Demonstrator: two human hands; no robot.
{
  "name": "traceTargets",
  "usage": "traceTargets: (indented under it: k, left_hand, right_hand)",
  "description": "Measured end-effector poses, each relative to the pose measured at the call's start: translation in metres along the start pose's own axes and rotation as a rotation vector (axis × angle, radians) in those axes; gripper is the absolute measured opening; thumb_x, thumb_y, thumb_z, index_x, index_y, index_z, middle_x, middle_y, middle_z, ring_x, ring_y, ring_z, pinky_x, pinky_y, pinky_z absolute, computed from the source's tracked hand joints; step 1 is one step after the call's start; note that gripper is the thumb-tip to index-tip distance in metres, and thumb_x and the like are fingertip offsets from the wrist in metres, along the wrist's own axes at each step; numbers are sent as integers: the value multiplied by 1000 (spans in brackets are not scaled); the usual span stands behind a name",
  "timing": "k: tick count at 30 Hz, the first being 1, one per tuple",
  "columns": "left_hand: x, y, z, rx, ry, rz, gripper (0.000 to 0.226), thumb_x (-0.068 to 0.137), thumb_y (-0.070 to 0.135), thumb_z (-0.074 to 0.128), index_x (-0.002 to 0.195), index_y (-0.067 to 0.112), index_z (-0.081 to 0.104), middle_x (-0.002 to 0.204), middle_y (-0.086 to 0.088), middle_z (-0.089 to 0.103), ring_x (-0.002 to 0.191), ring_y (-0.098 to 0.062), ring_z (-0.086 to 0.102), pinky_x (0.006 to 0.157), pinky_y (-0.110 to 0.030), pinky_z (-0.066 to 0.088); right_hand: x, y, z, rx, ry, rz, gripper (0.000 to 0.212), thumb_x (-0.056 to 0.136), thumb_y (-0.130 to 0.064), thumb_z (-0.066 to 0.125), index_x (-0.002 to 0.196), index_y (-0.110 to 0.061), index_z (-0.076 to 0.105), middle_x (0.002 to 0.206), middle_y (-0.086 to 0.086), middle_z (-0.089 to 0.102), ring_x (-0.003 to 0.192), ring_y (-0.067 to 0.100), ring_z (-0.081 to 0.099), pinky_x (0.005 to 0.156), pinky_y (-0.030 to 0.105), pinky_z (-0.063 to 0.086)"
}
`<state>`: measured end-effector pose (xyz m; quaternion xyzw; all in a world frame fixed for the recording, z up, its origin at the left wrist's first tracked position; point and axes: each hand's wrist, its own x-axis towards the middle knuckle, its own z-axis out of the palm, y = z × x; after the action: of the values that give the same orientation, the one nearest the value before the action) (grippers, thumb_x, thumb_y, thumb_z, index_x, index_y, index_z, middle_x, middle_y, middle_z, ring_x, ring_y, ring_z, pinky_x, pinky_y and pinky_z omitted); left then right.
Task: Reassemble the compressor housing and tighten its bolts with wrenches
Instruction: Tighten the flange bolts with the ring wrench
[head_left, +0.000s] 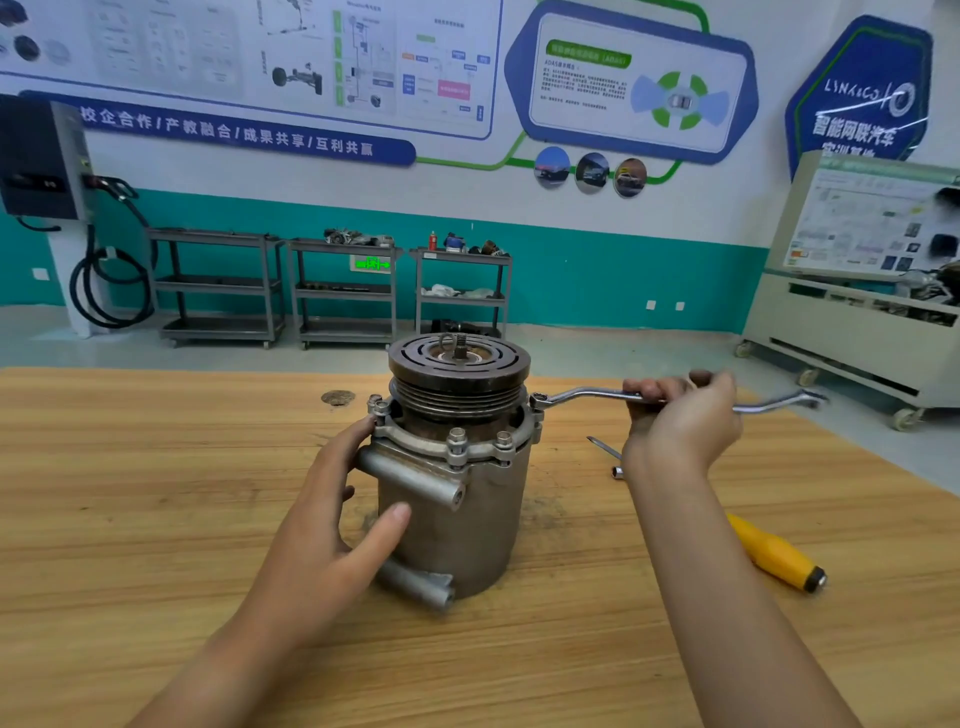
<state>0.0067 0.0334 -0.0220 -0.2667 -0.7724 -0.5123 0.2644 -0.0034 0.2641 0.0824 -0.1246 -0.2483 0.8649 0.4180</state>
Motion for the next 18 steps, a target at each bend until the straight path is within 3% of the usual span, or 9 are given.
traceTargets:
  k: [4,7,10,13,16,18]
  left_hand:
    - [0,1,0,6,-1,0,61,70,56,51,122,73,23,129,49,30,122,20,33,90,-20,36]
    - [0,2,0,3,0,3,61,70,56,50,122,73,23,129,49,30,122,19,32,90,-21,36]
    - [0,2,1,5,2,9,61,71,56,50,121,73,22,130,49,30,123,19,32,90,-20,36]
    - [-1,2,1,15,7,18,63,71,55,51,126,66,24,133,45,28,126,14,32,91,-22,37]
    - [-1,2,3,28,14,27,68,70,55,53,131,57,23,137,40,26,128,10,32,92,-21,37]
    - [0,3,3,20,19,19,68,69,56,53,131,54,25,133,43,29,125,13,33,91,-20,37]
  right_hand:
    - [-27,4,-22,5,-23,-80,21,99,-15,34,80,-12,44,42,-4,40,43,14,51,54,24,51]
    - [-46,8,-39,12,-95,-117,21,100,-15,33,83,-13,45,47,-2,49,59,19,64,64,25,54]
    - [-65,14,-56,-97,-256,-167,23,102,-16,32,87,-15,49,60,-1,65,82,16,70,71,21,55]
    - [-85,19,-64,-332,-512,-366,22,99,-31,37,94,-19,55,86,-2,73,94,11,68,79,18,52]
    - [-90,12,-62,-380,-630,-624,25,96,-44,37,104,-26,53,89,-5,73,94,16,68,85,29,53]
    - [-83,-2,-57,-301,-591,-630,22,94,-41,36,103,-28,52,81,0,74,82,21,71,77,31,55]
